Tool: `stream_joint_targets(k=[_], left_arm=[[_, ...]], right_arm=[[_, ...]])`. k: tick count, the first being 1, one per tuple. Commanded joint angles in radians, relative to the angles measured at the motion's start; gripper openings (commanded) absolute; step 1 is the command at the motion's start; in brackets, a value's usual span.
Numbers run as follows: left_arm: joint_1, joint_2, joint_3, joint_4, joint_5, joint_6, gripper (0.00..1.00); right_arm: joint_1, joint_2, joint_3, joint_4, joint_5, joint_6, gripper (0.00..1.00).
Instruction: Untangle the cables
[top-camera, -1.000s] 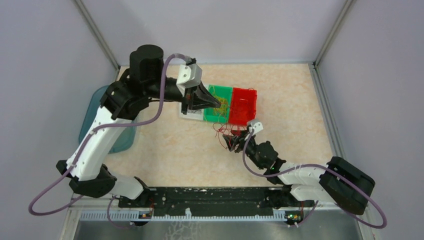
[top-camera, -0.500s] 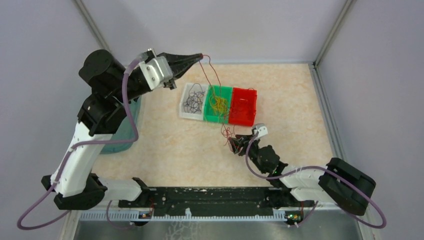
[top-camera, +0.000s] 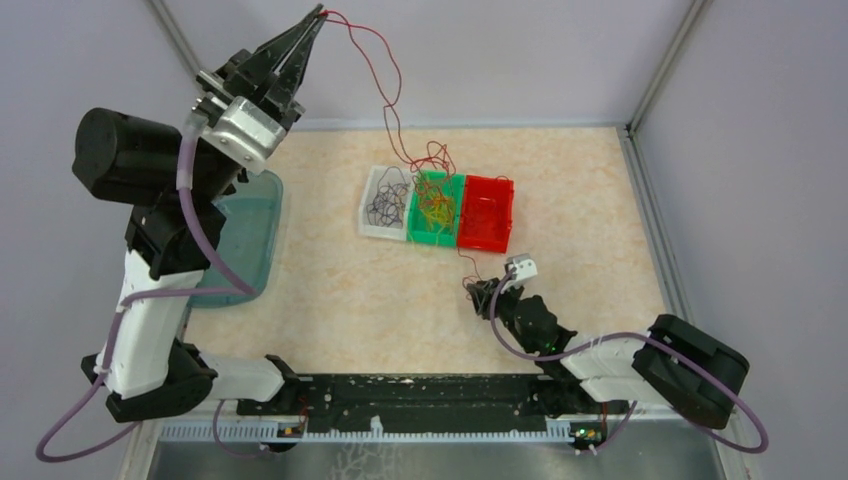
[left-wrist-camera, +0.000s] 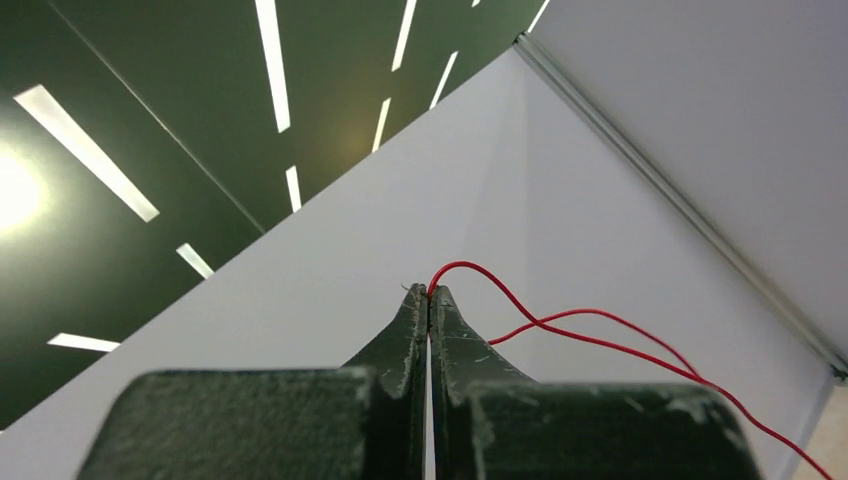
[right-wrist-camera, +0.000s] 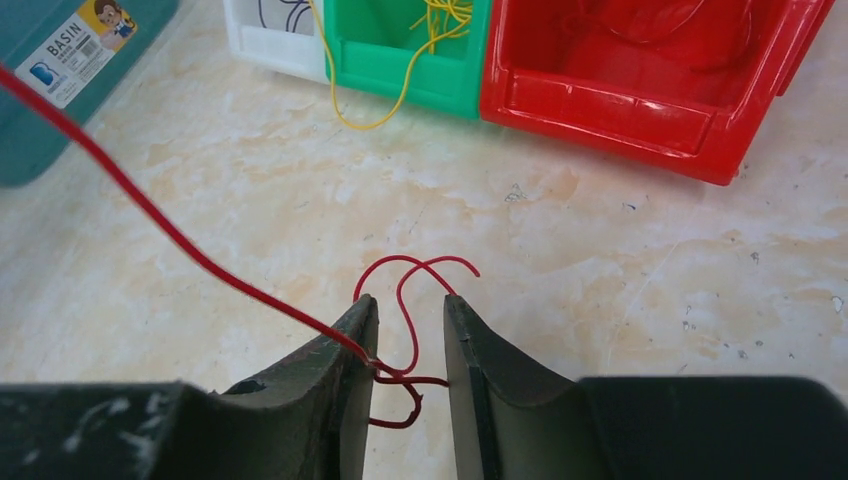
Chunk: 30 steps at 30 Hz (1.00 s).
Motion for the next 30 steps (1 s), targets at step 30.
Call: stream_joint_targets(k=[30], left_arm=[[-0.004, 0.215, 0.391, 0.526, -0.074, 0.741, 0.00]], right_arm=[[0.010, -0.009, 0.086, -0.631, 0.346, 0.391, 0.00]])
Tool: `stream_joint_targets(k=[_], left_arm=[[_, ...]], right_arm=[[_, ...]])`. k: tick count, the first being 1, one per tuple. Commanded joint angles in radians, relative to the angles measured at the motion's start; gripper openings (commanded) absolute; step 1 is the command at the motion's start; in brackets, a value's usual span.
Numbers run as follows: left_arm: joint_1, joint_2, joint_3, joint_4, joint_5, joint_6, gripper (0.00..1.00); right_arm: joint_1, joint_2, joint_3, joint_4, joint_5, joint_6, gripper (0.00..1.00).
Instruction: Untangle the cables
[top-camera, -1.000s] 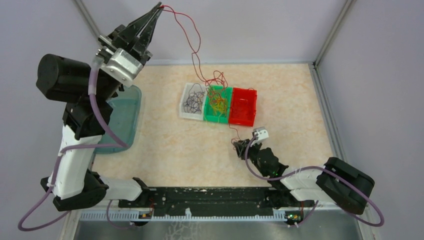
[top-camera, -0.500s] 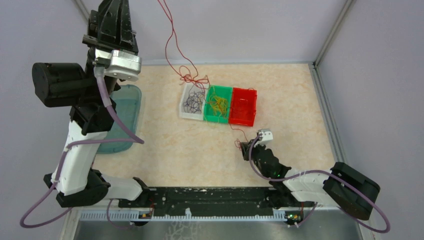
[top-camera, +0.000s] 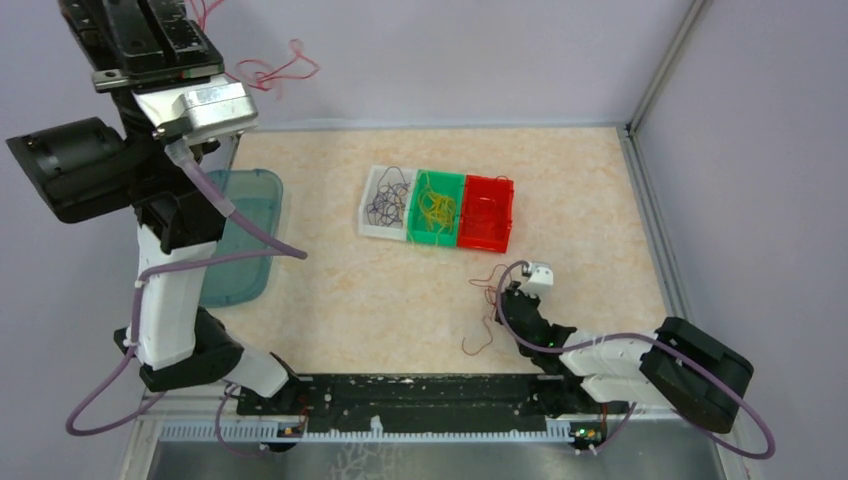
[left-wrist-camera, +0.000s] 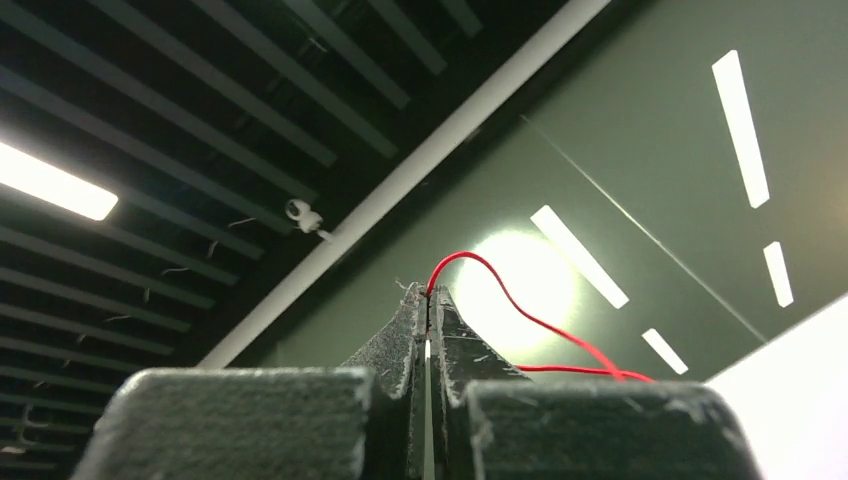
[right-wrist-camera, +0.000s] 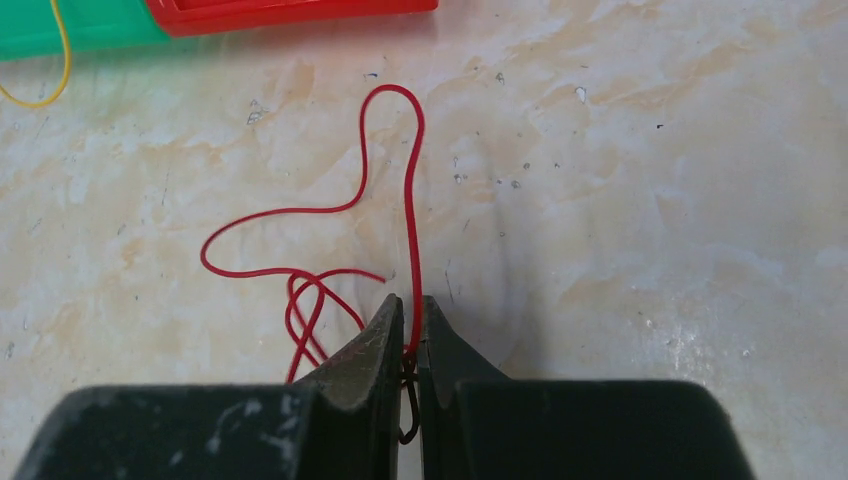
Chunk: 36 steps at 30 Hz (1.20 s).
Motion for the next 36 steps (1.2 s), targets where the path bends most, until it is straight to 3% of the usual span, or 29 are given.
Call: stream_joint_targets(k=[1, 4, 8, 12, 18, 21, 28, 32, 36], left_arm=[[-0.003, 0.015, 0.075, 0.016, 0.021, 0.069, 0.00], [-0.003, -0.065, -0.041, -0.149, -0.003, -0.015, 0.00], [-0.002, -0.219, -0.341, -0.318, 0.014, -0.131, 0.00], [-0.003, -0.306, -0.517, -0.477, 0.067, -0.273, 0.00], [-0.003, -0.338, -0.603, -0.618, 0.164, -0.382, 0.00], [-0.003, -0.353, -0.646, -0.634, 0.207, -0.409, 0.00], [-0.004, -0.359, -0.668, -0.649, 0.291, -0.450, 0.00], [-0.004, -0.354, -0.661, -0.653, 0.308, -0.462, 0.00], [-0.004, -0.354, -0.662, -0.662, 0.310, -0.466, 0.00]], right_arm=[[0.008, 0.043, 0.058, -0.138, 0.044, 0.063, 0.00], [0.008, 0.031, 0.038, 0.000, -0.007, 0.002, 0.05], [0.008, -0.051, 0.052, 0.109, -0.116, -0.117, 0.20], [0.008, -0.175, 0.127, 0.081, -0.339, -0.244, 0.49], [0.008, -0.344, 0.279, -0.081, -0.602, -0.368, 0.68], [0.008, -0.426, 0.338, -0.127, -0.643, -0.410, 0.72], [0.008, -0.462, 0.444, -0.183, -0.592, -0.454, 0.71], [0.008, -0.453, 0.458, -0.090, -0.532, -0.467, 0.70], [0.008, -0.345, 0.524, -0.017, -0.605, -0.489, 0.71]])
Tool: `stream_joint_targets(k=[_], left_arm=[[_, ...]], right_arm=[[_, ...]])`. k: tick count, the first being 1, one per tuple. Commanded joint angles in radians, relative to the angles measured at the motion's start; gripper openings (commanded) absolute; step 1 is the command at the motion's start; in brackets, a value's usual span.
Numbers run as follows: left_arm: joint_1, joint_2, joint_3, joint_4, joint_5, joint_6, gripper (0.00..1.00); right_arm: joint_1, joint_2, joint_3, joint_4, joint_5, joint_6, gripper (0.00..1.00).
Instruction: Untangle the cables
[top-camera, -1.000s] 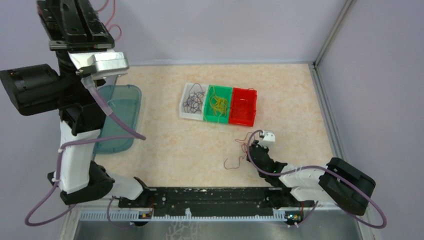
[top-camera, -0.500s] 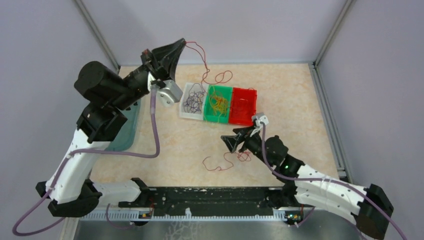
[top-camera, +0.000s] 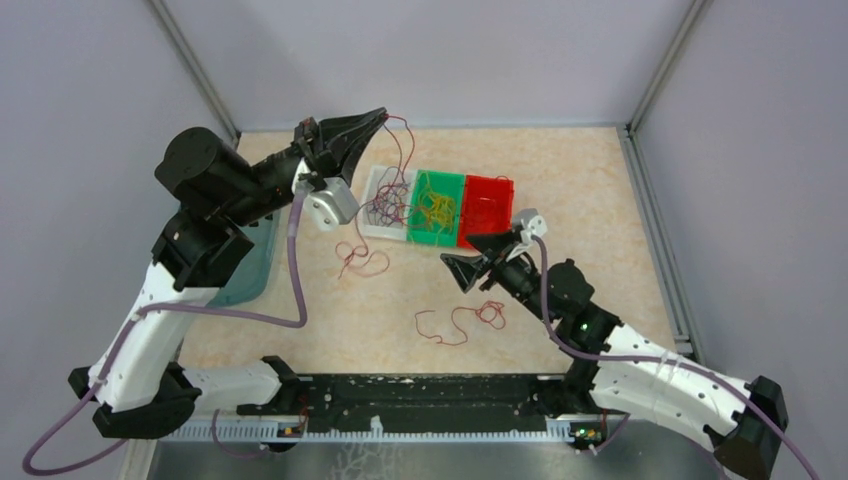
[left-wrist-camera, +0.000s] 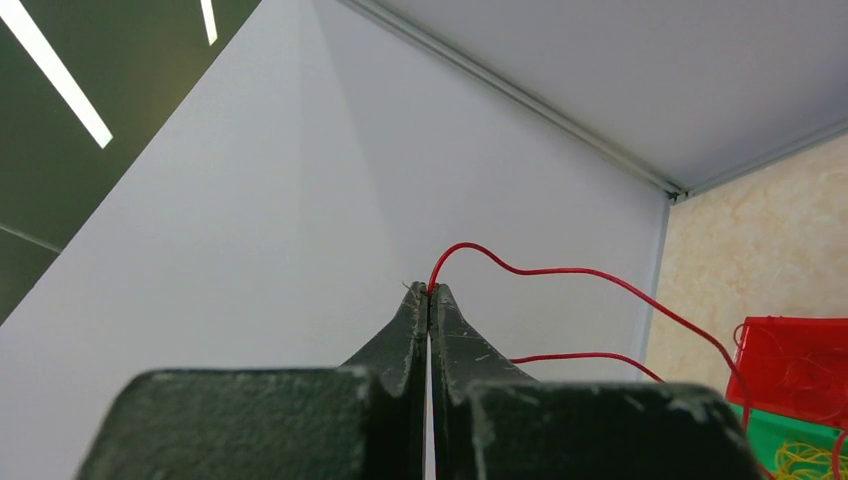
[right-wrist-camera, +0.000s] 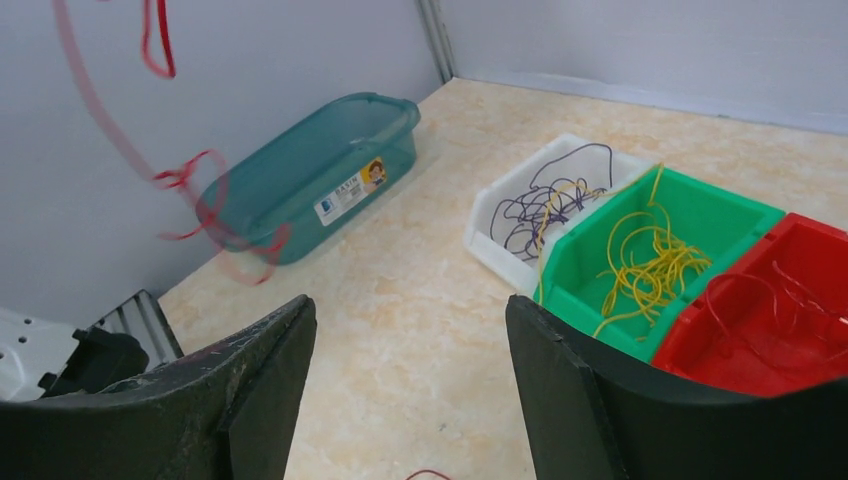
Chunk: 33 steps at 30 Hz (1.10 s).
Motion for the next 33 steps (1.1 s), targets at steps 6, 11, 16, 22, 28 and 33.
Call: stream_joint_targets(k=[6, 11, 16, 22, 28, 33], left_arm=[[-0.005, -0.024, -0.001, -0.029, 0.052, -0.025, 0.00], [-0.005, -0.029, -0.006, -0.031, 0.076, -0.044, 0.01], [-0.005, -0.016, -0.005, -0.011, 0.099, -0.058, 0.01], [-0.005, 0.012, -0.003, 0.015, 0.108, -0.065, 0.01], [-0.005, 0.036, -0.014, 0.034, 0.106, -0.054, 0.01], [-0.007, 0.060, -0.024, 0.048, 0.106, -0.056, 0.00]], right_arm=[[0.008, 0.235, 0.200, 0.220, -0.156, -0.049, 0.71], [0.008, 0.296, 0.232, 0.268, -0.167, -0.036, 0.71], [0.008, 0.339, 0.225, 0.308, -0.204, 0.007, 0.68], [0.008, 0.319, 0.180, 0.310, -0.121, -0.002, 0.68], [0.006, 0.264, 0.161, 0.218, 0.041, -0.061, 0.68], [-0.017, 0.190, 0.108, 0.133, 0.236, -0.064, 0.68]])
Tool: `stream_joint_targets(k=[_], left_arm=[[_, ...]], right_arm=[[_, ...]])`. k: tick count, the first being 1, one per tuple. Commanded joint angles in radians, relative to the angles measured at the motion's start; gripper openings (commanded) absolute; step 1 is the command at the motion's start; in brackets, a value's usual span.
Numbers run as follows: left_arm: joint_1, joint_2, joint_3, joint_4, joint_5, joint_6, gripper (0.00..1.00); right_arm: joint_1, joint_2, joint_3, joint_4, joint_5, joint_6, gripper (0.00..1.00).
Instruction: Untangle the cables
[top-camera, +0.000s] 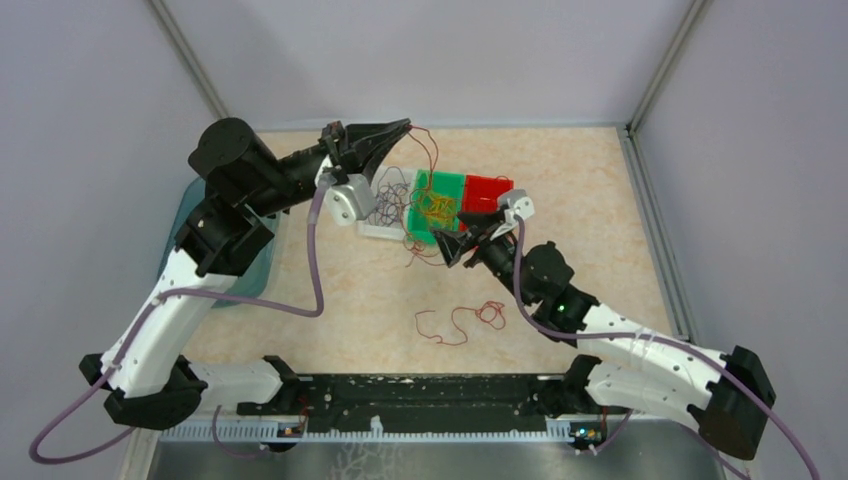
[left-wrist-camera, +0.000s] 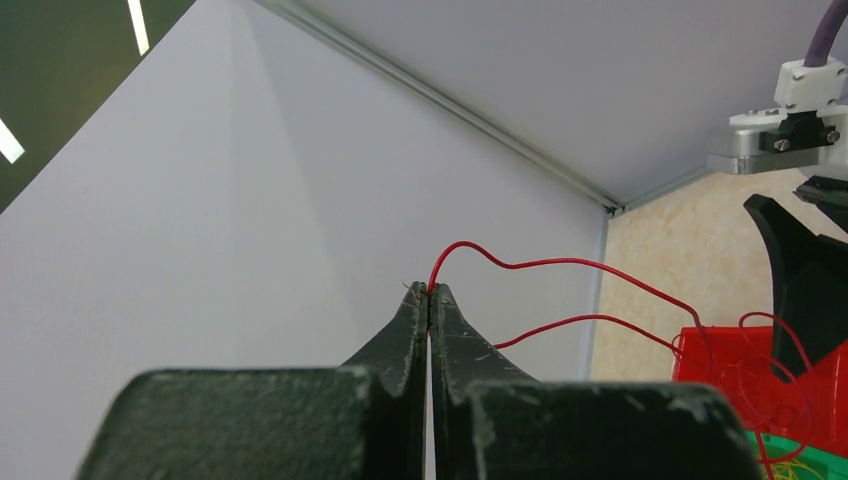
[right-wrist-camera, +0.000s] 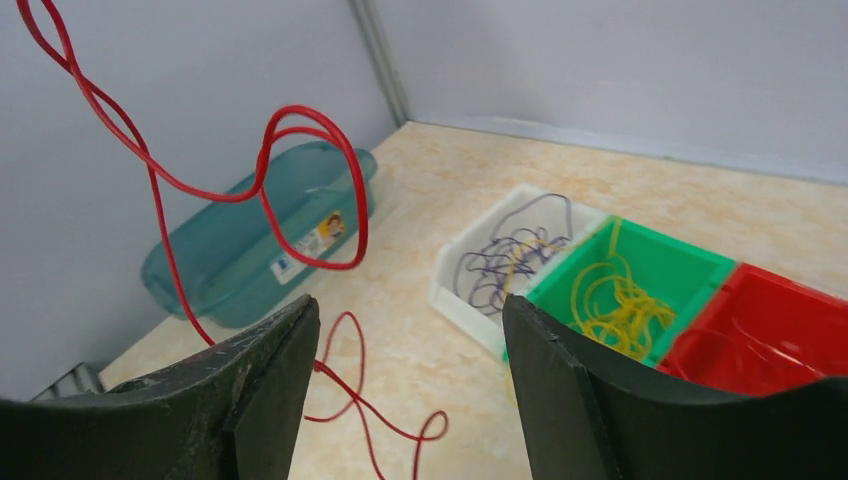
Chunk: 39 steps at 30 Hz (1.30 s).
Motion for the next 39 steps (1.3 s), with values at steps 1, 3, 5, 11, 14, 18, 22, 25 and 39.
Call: stream_joint_targets(k=[1, 3, 5, 11, 14, 18, 22, 25, 39], left_arm=[[-0.007, 0.017, -0.021, 0.055, 0.019, -0.005, 0.00], [-0.010, 0.026, -0.049, 0.088, 0.012, -0.005, 0.00], [-0.016, 0.042, -0.076, 0.132, 0.000, -0.003, 0.00], [-0.035, 0.128, -0.123, 0.296, -0.054, -0.019, 0.00], [-0.038, 0.182, -0.134, 0.392, -0.088, -0.028, 0.00], [-0.038, 0.263, -0.133, 0.447, -0.104, -0.040, 0.00], [-0.038, 0.330, -0.132, 0.493, -0.109, -0.047, 0.00], [-0.036, 0.382, -0.129, 0.539, -0.127, -0.037, 0.00], [-0.026, 0.683, -0.099, 0.719, -0.283, 0.082, 0.00]], right_arm=[[-0.021, -0.086, -0.044, -0.075, 0.237, -0.014, 0.68], [-0.037, -0.128, -0.074, -0.123, 0.315, 0.004, 0.68], [-0.054, -0.181, -0.111, -0.175, 0.385, 0.027, 0.68], [-0.104, -0.286, -0.195, -0.302, 0.540, 0.114, 0.67], [-0.123, -0.321, -0.216, -0.327, 0.604, 0.125, 0.67], [-0.131, -0.324, -0.213, -0.344, 0.629, 0.094, 0.67], [-0.136, -0.295, -0.206, -0.365, 0.636, 0.095, 0.67], [-0.139, -0.292, -0.218, -0.357, 0.647, 0.101, 0.67], [-0.156, -0.362, -0.266, -0.384, 0.757, 0.182, 0.69]])
